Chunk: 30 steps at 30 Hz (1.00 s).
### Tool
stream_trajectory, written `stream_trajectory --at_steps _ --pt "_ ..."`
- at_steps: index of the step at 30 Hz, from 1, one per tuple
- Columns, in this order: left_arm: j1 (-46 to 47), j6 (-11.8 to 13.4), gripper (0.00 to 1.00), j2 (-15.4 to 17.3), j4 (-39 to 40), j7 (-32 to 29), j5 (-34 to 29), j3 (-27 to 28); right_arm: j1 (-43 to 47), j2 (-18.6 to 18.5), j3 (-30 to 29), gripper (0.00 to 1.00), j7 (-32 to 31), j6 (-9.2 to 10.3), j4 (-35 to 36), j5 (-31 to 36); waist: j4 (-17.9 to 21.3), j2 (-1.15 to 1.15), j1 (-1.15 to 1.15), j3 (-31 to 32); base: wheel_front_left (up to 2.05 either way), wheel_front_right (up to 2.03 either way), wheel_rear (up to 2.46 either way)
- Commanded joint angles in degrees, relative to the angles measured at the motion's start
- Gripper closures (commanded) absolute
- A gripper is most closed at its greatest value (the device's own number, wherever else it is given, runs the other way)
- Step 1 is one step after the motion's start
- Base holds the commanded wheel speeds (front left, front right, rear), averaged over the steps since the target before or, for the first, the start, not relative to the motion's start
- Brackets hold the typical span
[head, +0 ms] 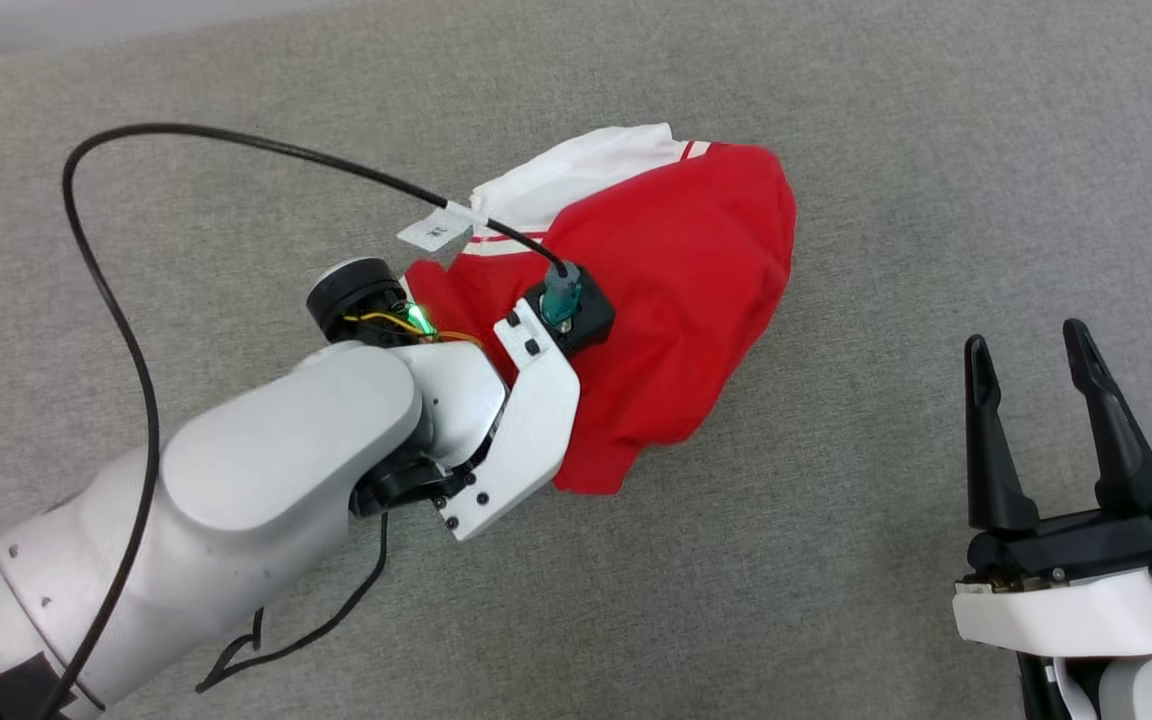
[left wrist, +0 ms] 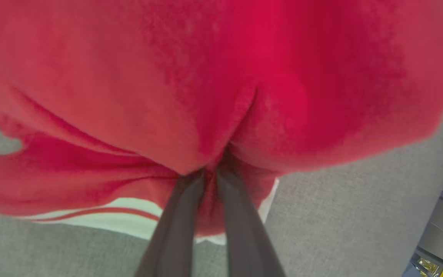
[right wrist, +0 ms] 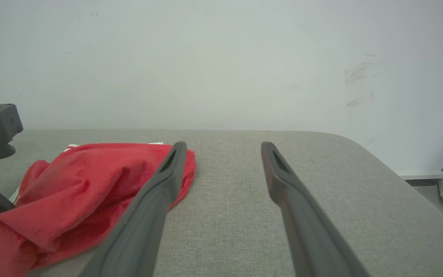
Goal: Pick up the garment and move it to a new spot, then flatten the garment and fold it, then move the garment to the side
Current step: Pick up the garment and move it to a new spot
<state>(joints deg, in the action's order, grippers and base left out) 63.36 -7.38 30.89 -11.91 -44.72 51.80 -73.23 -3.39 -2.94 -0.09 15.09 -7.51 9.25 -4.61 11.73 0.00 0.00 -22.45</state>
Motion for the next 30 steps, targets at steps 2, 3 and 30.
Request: stream_trajectory --at_steps 2,3,30 --pt "-2.1 0.0 1.0 0.2 -0.8 1.4 -0.8 -0.4 -0.1 0.1 -0.2 0.0 0.1 0.04 -0.4 0.3 -0.5 0.0 0.0 0.9 0.0 0.0 0.0" --pt "-1.7 0.0 1.0 0.0 -1.0 3.1 -0.6 -0.4 0.2 0.1 -0.2 0.0 0.1 0.04 -0.6 0.6 -0.8 0.0 0.0 1.4 0.0 0.0 0.0" --pt "-20.7 29.4 0.0 -0.9 -1.4 59.9 -14.1 19.0 8.5 0.1 -2.8 0.0 0.1 0.04 -1.8 2.9 -10.3 0.0 0.0 16.6 0.0 0.0 0.0"
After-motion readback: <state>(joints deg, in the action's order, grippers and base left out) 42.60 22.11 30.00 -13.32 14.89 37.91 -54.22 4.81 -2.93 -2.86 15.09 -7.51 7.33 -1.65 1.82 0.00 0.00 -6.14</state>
